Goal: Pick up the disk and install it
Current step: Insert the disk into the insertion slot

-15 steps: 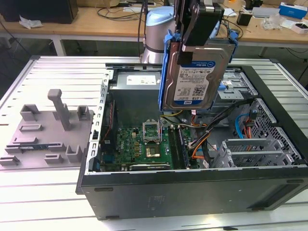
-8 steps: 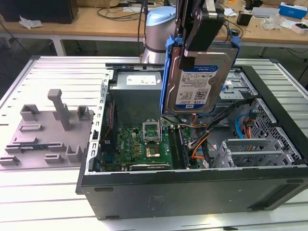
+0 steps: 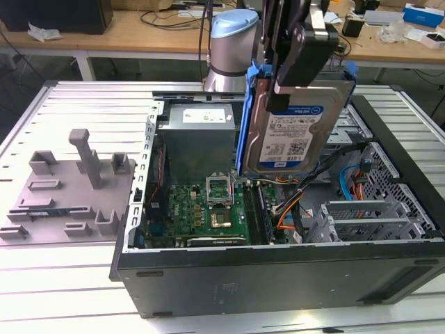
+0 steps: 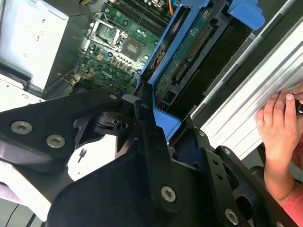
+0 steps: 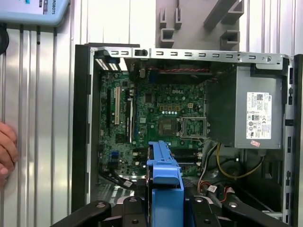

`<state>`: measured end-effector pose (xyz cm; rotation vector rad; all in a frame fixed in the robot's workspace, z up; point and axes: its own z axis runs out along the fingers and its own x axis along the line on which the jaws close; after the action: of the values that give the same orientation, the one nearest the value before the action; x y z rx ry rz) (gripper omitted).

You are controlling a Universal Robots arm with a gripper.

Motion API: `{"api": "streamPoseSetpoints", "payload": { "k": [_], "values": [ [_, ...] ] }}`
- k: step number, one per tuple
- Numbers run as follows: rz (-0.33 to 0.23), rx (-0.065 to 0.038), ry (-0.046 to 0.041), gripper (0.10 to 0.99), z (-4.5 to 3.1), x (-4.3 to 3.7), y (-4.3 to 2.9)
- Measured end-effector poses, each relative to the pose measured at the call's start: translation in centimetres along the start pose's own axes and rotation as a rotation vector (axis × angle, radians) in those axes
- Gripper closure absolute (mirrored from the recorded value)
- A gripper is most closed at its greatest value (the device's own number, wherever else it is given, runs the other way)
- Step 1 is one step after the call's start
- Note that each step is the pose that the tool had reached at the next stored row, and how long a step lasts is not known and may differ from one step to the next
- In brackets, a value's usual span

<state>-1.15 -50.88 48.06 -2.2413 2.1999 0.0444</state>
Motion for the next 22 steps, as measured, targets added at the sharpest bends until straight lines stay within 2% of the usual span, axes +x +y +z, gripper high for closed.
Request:
{"api": "streamPoseSetpoints", "payload": {
  "k": [4,9,11,15,22],
  "values": [
    [0.0,0.0,-0.0001,0.722,0.1,1.09,-0.45],
    [0.001,0.0,-0.0001,0.722,0.16,1.63,-1.14],
    [0.001,0.0,-0.0001,0.722,0.22,2.02,-1.77],
    [0.001,0.0,-0.0002,0.722,0.34,2.37,-2.29],
    [0.002,0.0,-0.0001,0.722,0.42,2.8,-4.61]
  ]
}}
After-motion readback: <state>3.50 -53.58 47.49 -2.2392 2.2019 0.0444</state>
